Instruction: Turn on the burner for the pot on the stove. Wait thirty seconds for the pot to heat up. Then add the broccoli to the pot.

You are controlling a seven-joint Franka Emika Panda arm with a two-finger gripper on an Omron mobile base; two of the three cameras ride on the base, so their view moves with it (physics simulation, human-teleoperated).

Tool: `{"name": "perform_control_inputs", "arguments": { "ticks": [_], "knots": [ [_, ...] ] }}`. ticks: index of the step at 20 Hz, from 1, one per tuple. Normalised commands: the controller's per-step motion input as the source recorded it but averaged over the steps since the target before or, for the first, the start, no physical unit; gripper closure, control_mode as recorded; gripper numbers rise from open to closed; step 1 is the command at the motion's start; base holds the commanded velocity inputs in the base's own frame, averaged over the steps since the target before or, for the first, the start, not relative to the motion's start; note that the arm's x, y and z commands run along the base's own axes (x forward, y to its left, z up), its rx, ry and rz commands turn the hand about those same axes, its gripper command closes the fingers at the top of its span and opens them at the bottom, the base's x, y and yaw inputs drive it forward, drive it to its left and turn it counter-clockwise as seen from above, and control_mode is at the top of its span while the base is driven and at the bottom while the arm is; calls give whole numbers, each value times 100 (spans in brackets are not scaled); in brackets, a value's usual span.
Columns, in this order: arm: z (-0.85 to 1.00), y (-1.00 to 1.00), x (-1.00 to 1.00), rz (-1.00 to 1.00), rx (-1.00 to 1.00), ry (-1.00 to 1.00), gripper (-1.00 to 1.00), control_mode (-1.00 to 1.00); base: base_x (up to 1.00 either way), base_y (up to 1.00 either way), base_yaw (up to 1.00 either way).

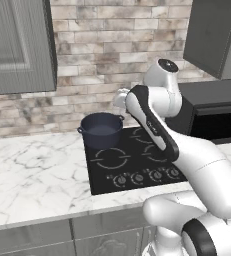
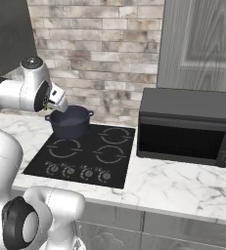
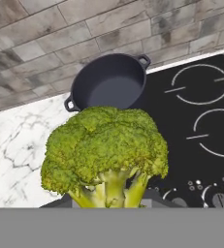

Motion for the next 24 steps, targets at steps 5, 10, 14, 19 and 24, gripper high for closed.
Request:
{"name": "perform_control_inputs", "arguments": {
  "ticks": [5,10,14,19,24],
  "knots": [
    [-3,1,43,0,0,1,100,-100,0,0,0],
    [-7,8,46,0,0,2,100,-100,0,0,0],
    [-9,20,48,0,-1,4,100,-100,0,0,0],
    [-7,24,44,0,-4,7,100,-100,0,0,0],
    [-8,12,36,0,-7,9,100,-100,0,0,0]
  ]
}}
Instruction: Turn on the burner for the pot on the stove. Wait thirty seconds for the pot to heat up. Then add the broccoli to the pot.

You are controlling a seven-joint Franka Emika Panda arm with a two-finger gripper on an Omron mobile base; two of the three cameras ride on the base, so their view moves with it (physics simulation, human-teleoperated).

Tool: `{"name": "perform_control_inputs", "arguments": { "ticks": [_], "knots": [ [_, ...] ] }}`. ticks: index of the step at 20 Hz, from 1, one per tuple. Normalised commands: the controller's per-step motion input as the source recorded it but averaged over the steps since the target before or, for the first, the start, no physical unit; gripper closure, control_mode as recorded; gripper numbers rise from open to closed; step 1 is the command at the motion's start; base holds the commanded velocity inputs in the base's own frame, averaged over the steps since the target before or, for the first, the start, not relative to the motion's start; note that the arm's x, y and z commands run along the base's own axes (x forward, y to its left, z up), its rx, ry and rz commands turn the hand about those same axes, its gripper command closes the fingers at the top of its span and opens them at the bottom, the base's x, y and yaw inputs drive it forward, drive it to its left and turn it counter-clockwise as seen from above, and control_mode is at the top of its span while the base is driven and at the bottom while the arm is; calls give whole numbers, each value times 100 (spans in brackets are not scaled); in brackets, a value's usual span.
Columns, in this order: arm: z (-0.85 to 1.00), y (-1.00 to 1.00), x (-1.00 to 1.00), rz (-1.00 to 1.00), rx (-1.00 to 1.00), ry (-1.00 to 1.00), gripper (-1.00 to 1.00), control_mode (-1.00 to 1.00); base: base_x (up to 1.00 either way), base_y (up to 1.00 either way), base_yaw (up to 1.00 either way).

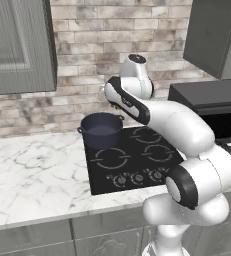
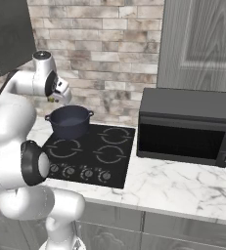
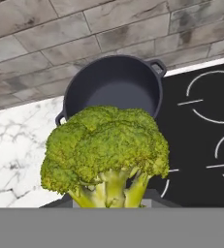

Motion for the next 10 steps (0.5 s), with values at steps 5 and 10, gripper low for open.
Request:
{"name": "perform_control_inputs", "arguments": {
  "ticks": [5,10],
  "knots": [
    [-13,6,36,0,-8,9,100,-100,0,0,0],
    [-28,0,26,0,-5,8,100,-100,0,0,0]
  ]
}}
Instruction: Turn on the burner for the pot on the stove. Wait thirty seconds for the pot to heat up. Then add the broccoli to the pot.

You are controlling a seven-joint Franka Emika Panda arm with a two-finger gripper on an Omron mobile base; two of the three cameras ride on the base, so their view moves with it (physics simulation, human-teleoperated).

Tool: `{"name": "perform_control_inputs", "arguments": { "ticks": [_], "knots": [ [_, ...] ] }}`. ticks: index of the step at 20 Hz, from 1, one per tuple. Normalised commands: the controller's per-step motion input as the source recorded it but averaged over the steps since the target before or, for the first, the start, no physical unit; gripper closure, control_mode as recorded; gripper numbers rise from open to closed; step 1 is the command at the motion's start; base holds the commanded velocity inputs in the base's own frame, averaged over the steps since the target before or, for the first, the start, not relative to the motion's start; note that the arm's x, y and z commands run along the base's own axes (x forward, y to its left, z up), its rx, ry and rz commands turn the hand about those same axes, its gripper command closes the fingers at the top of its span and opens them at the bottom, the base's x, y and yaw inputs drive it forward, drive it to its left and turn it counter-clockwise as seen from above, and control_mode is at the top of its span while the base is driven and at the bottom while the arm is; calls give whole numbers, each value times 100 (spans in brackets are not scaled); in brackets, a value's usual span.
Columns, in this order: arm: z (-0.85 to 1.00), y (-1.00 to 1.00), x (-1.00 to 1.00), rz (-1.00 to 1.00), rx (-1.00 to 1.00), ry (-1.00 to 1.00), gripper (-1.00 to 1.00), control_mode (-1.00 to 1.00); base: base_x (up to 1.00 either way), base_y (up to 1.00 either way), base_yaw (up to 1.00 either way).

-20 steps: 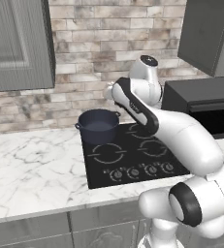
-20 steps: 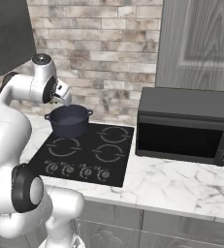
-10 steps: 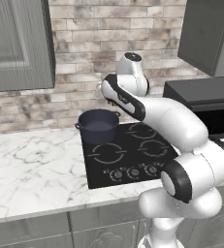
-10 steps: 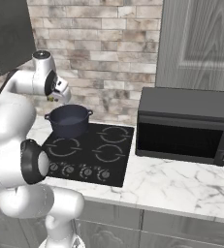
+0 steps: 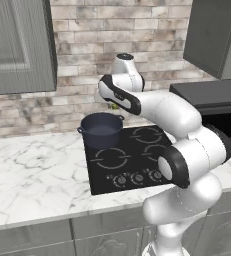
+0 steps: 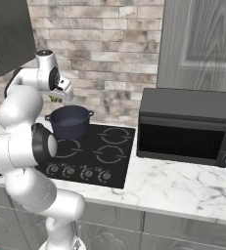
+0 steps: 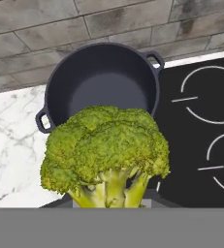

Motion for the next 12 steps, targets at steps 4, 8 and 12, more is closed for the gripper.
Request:
{"name": "perform_control_inputs", "arguments": {
  "ticks": [4,8,12],
  "knots": [
    [-30,0,17,0,0,4,100,-100,0,0,0],
    [-24,9,21,0,0,0,100,-100,0,0,0],
    [-26,11,18,0,0,0,100,-100,0,0,0]
  ]
}}
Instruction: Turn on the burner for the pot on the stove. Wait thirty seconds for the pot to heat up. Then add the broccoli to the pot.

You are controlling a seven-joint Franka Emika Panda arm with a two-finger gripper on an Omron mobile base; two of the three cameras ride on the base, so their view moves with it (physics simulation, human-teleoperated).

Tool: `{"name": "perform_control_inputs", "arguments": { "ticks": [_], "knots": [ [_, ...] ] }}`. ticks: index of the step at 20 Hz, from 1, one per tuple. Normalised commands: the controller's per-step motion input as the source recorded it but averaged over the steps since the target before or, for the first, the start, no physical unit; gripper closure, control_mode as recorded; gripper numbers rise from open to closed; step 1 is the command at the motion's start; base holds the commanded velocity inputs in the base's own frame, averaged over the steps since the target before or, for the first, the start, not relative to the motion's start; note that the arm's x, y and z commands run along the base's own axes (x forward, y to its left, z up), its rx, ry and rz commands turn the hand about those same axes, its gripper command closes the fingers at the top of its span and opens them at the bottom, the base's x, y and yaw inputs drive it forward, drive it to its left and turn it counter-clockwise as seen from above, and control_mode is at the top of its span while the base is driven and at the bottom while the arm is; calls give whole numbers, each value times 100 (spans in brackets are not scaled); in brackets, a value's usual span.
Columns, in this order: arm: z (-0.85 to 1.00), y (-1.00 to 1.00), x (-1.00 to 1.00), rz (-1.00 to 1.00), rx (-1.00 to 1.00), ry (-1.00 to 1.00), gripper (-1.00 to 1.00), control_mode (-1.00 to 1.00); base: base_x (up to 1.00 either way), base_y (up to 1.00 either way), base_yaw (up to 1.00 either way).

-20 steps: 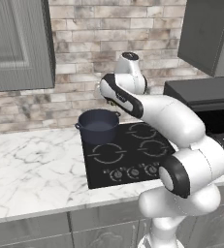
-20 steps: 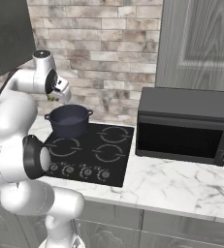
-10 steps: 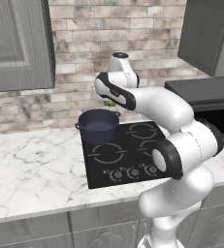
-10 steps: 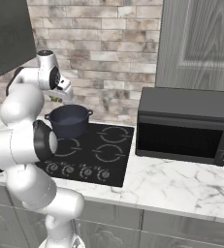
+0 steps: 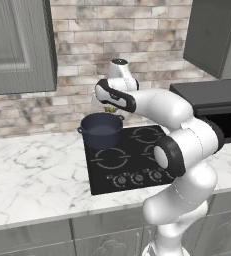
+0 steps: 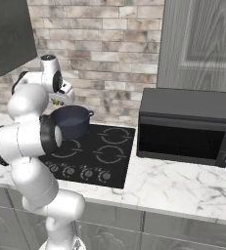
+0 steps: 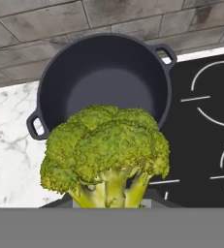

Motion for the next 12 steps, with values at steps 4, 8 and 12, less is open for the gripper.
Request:
{"name": "perform_control_inputs", "arguments": {
  "ticks": [4,8,12],
  "knots": [
    [-19,9,10,0,-1,0,100,-100,0,0,0],
    [-18,2,2,0,-4,0,100,-100,0,0,0],
    [-19,0,0,0,-5,0,100,-100,0,0,0]
  ]
}}
